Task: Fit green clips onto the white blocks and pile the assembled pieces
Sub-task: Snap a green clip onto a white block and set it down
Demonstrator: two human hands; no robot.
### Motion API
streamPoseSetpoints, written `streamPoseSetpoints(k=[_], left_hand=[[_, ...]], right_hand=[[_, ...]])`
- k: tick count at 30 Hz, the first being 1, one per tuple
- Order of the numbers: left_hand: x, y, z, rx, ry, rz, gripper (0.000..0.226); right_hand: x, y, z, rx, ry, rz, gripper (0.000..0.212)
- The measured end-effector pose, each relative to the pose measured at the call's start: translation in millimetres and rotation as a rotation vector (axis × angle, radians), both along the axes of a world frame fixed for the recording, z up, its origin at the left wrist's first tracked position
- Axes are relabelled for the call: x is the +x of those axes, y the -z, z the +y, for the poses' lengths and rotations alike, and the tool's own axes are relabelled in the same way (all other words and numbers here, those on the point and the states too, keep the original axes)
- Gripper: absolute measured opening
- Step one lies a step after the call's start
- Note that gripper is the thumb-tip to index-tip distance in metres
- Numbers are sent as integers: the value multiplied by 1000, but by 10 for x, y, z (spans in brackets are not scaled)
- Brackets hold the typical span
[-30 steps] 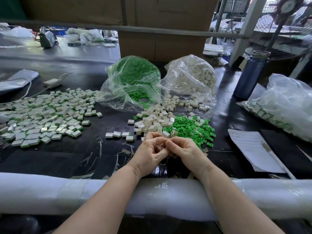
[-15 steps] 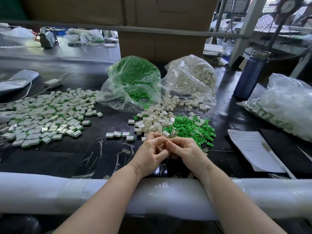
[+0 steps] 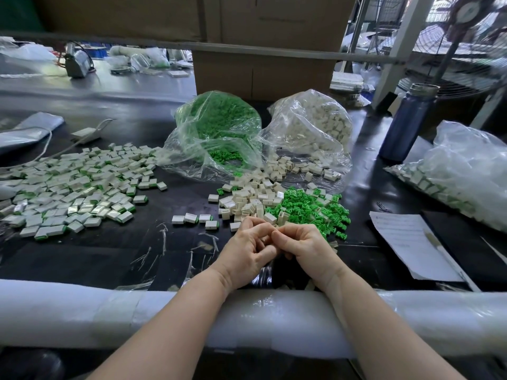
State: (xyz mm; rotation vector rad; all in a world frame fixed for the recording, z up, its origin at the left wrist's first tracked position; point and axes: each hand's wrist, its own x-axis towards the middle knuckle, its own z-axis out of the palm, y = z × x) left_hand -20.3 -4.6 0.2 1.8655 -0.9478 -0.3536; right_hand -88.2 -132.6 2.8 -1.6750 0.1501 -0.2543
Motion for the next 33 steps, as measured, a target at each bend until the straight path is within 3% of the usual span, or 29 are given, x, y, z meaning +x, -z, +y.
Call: streamPoseSetpoints(k=[5, 9, 14, 19, 26, 33], left_hand=[[13, 5, 2, -19, -15, 11, 12], [28, 6, 6, -60, -74, 22, 7], [51, 22, 4, -47, -124, -1, 7], [64, 40, -1, -82, -142, 21, 7], [81, 47, 5, -216, -175, 213, 15], [52, 24, 5, -295, -161, 250, 15]], right_hand=[[2, 9, 23, 42, -13, -3, 14], [14, 14, 19, 19, 63, -20, 30], [20, 38, -13, 52, 166, -40, 10], [18, 33, -18, 40, 168, -32, 11], [17, 40, 1, 0, 123, -26, 20], [18, 16, 11, -68, 142, -76, 9]])
